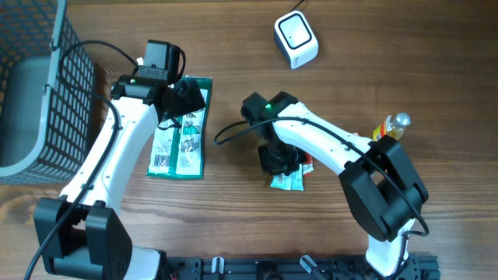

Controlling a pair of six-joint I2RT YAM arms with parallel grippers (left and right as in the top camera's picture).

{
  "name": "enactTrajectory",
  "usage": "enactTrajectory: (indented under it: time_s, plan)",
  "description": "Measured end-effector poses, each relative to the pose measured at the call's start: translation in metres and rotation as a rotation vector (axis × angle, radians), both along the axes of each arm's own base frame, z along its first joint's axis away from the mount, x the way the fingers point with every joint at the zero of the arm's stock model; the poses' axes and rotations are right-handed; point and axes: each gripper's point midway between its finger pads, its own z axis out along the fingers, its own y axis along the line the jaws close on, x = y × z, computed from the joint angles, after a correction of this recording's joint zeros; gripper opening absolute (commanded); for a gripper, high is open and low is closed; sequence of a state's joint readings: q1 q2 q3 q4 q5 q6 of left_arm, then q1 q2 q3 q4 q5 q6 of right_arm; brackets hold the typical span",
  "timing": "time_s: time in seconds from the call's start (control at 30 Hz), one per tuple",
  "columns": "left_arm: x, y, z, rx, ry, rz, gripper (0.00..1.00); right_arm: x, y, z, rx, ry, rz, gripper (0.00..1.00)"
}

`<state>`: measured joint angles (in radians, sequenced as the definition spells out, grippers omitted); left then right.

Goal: Scan the item barcode

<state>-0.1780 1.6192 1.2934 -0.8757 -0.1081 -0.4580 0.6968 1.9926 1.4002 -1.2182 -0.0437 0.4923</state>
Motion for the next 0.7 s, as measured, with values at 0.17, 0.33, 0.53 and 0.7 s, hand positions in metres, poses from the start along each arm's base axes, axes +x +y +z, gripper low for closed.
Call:
enactTrajectory:
  time_s: [0.17,0.33,0.53,0.7]
  plan:
    - [0.000,0.000,0.000,0.000,0.000,0.000,1.00,0.002,-0.003,0.000,-0.017,-0.011,0.002,0.37]
    - [0.000,0.000,0.000,0.000,0.000,0.000,1.00,-0.004,-0.009,0.003,-0.044,0.013,-0.004,0.52]
    - [0.000,0.000,0.000,0.000,0.000,0.000,1.00,0.026,0.022,0.031,0.112,-0.135,-0.026,0.88]
    - [0.000,0.000,0.000,0.000,0.001,0.000,1.00,0.068,0.069,0.041,0.319,-0.299,-0.059,1.00]
